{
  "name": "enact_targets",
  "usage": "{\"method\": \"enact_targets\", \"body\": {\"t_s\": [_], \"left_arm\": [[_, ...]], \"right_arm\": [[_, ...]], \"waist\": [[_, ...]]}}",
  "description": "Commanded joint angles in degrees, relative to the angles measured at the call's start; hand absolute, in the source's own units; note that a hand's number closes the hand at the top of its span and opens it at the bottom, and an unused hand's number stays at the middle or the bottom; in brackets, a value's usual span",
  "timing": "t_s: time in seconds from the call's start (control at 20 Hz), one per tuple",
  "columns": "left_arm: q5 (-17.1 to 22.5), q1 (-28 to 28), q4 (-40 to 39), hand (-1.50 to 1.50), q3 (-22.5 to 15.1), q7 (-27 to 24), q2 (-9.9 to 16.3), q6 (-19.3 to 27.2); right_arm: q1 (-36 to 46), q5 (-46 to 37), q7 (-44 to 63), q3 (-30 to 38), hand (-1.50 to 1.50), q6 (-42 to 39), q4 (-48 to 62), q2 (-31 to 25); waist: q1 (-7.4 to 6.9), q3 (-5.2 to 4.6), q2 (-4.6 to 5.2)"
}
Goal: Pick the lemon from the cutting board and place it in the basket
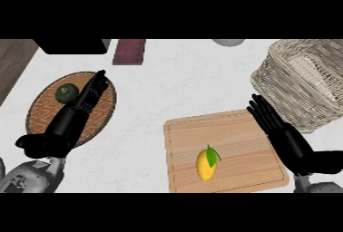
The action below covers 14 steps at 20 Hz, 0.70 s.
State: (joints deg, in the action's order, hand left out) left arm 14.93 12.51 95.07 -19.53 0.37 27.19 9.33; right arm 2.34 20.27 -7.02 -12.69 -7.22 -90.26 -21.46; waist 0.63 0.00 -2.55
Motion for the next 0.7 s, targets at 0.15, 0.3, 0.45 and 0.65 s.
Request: {"method": "enact_targets", "body": {"t_s": [0.15,0.3,0.45,0.65], "left_arm": [[-0.8,-3.4,-4.8,0.0,7.7,1.9,1.9,6.4],[1.7,-6.6,-8.0,0.0,10.6,4.2,1.1,8.4],[1.4,-5.4,-7.8,0.0,11.0,4.9,0.7,9.4],[0.5,-3.8,-9.4,0.0,10.8,4.9,0.4,9.8]], "right_arm": [[-5.3,-11.4,1.3,8.3,1.5,19.9,-0.5,-1.5],[-5.1,-15.0,-6.7,6.4,1.5,25.0,-8.9,3.5],[-6.0,-26.9,-6.1,3.0,-1.5,41.4,-6.6,11.3],[-7.2,-39.1,0.5,3.7,-1.5,56.4,-2.3,14.7]], "waist": [[0.95,-0.21,2.16],[0.34,-0.11,2.02],[-0.39,-0.21,2.31],[0.06,-0.46,2.85]]}}
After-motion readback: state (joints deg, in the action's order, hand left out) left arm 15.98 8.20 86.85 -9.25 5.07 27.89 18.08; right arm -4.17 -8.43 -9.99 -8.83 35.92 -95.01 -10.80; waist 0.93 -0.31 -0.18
